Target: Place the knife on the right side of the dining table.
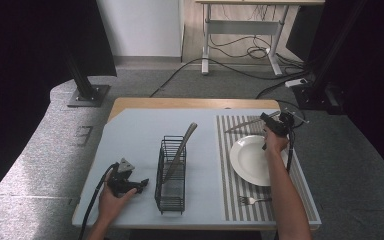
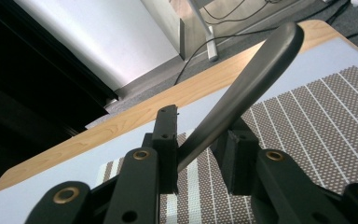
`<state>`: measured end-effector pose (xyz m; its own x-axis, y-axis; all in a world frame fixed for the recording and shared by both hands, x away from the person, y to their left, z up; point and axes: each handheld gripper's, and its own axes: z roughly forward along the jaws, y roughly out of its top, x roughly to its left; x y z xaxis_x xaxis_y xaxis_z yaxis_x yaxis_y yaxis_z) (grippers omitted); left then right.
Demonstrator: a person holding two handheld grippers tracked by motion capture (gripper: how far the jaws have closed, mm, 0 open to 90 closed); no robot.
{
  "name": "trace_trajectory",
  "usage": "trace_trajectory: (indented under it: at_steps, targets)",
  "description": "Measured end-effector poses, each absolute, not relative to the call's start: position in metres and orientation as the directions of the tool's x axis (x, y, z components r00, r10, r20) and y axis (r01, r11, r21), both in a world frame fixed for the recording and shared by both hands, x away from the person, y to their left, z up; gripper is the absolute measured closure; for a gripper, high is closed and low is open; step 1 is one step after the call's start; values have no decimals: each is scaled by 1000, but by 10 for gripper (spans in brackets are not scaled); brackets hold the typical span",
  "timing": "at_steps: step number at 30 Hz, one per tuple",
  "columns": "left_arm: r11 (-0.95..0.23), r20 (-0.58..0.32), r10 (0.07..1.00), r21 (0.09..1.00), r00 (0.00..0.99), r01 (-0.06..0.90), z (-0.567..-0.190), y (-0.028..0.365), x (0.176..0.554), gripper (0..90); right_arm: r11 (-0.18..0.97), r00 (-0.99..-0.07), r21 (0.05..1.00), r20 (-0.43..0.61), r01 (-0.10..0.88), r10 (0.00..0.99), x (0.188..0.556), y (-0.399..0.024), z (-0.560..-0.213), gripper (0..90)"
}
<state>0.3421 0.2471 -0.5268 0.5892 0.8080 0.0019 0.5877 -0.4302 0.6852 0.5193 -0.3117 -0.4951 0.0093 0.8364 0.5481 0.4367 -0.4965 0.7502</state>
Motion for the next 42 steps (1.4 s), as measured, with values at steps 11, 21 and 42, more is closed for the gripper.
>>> trace_trajectory:
  at_steps: [11, 21, 42]
  targets:
    - [-431, 2, 808, 685, 590, 587, -527, 247, 342, 130, -543, 67, 708, 580, 451, 812, 521, -315, -501, 699]
    - [-431, 2, 808, 685, 590, 587, -527, 247, 342, 130, -561, 103, 688, 587, 461, 803, 523, -316, -506, 687]
    - [-431, 2, 808, 685, 590, 587, -527, 247, 342, 130, -551, 164, 677, 549, 487, 820, 525, -317, -513, 635]
